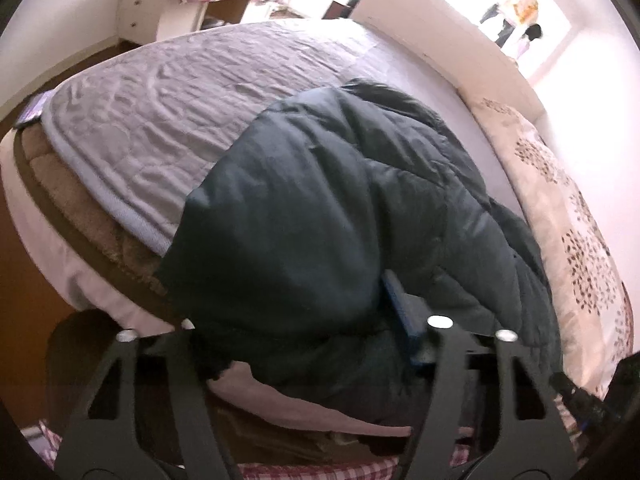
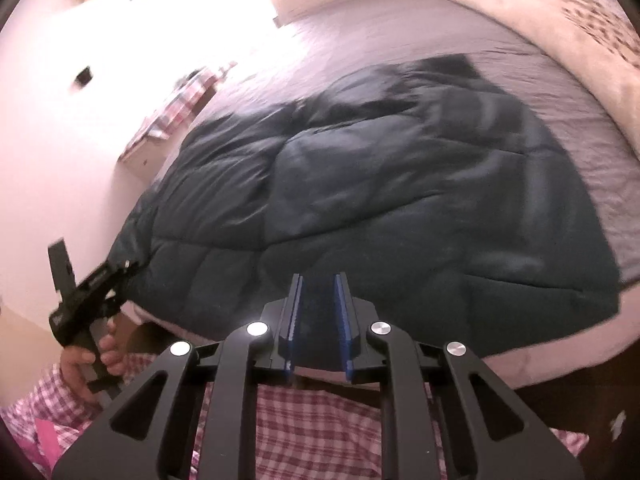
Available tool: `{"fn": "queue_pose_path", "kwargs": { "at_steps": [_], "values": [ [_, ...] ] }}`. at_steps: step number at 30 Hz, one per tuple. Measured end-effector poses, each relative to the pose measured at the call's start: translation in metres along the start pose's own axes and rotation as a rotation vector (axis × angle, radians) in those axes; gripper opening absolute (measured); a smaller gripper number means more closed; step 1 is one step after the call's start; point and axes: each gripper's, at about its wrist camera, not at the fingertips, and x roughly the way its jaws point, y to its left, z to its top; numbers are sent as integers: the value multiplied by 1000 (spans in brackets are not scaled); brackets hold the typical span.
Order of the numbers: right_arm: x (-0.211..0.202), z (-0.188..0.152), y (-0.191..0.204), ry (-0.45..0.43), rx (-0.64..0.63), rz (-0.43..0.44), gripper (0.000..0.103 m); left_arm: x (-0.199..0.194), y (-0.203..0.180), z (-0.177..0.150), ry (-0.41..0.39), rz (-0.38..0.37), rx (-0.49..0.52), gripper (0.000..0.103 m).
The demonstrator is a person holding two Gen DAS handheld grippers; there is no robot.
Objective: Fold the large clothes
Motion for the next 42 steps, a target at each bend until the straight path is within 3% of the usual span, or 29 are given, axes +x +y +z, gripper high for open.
{"fn": "queue_pose_path", "kwargs": {
  "at_steps": [1, 3, 5, 8, 13, 22, 27, 32, 38, 42],
  "values": [
    [-3, 0, -7, -12, 15, -9, 20, -1, -3, 2, -7, 0, 19, 40],
    [-11, 1, -22, -42, 50, -31, 21, -6, -14, 3, -27, 7, 77, 28],
    [-17, 2, -34, -72, 96, -34, 22, -11, -22, 4, -43, 21, 111, 23],
    [-15, 6, -52, -86, 155, -21, 25, -17, -26, 6, -49, 25, 114, 21],
    [18, 4, -66, -2, 155, -54, 25, -30, -35, 13, -64, 15, 121, 19],
    [28, -3, -77, -16, 165, -11, 25, -82, -106, 16, -229, 11, 344, 16],
    [30, -7, -83, -25, 175, 32, 25, -113, -166, 11, -314, -62, 507, 16],
    [30, -10, -93, -32, 197, 79, 25, -129, -237, -10, -338, -194, 682, 16],
    [31, -12, -105, -38, 224, 136, 25, -112, -306, -56, -300, -325, 878, 15],
    [33, -15, -113, -40, 242, 175, 25, -82, -340, -102, -203, -396, 985, 15]
  ]
}}
